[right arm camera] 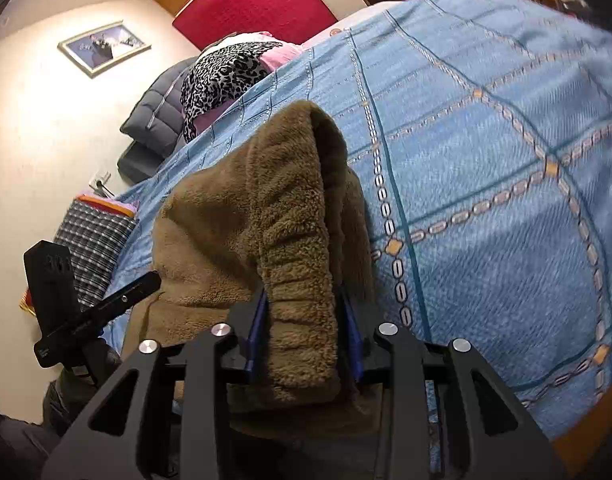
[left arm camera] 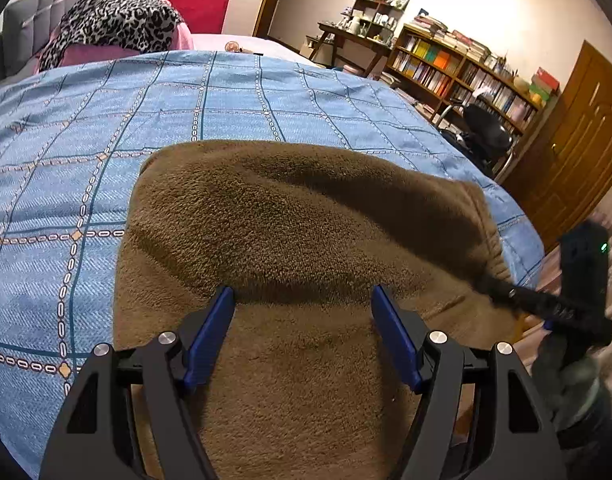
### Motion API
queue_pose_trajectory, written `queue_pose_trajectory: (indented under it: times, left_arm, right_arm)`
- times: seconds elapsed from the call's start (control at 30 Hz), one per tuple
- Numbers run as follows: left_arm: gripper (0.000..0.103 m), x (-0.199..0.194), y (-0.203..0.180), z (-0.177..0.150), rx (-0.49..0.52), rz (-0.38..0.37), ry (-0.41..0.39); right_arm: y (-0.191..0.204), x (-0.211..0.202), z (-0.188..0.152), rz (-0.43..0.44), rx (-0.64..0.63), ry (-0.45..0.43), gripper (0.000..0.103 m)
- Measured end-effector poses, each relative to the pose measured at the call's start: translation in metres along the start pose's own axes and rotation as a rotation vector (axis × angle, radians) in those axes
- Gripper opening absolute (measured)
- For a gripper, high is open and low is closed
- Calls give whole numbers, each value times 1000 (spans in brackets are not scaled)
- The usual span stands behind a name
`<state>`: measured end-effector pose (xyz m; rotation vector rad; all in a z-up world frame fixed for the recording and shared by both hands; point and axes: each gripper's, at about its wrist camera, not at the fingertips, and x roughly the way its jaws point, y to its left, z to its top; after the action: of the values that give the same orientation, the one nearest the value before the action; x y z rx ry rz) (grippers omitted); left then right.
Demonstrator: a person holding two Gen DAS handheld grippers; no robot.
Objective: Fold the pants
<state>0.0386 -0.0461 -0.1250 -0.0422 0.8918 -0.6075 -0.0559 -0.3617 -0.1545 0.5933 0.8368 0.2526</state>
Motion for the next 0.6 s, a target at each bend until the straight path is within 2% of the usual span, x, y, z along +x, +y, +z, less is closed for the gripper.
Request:
queue_pose_trajectory:
  times: [0.07,0.33,0.47,0.6]
  left_arm:
    - [71,-2,1,1,-7,-4,-3]
    - [71,-16,9,35,-57,8,-86]
    - [71,-10,12,49,-70,18,-100]
    - [71,8,17,56,-85,32,-77]
  right_arm:
    - [9,-9,6,-46,-43,-30,48]
    - [50,-23,35,-107,-131,-173,49]
    - [58,-12,48,-102,-145,-179,49]
    - [56,17,58,-117,-139,-153,49]
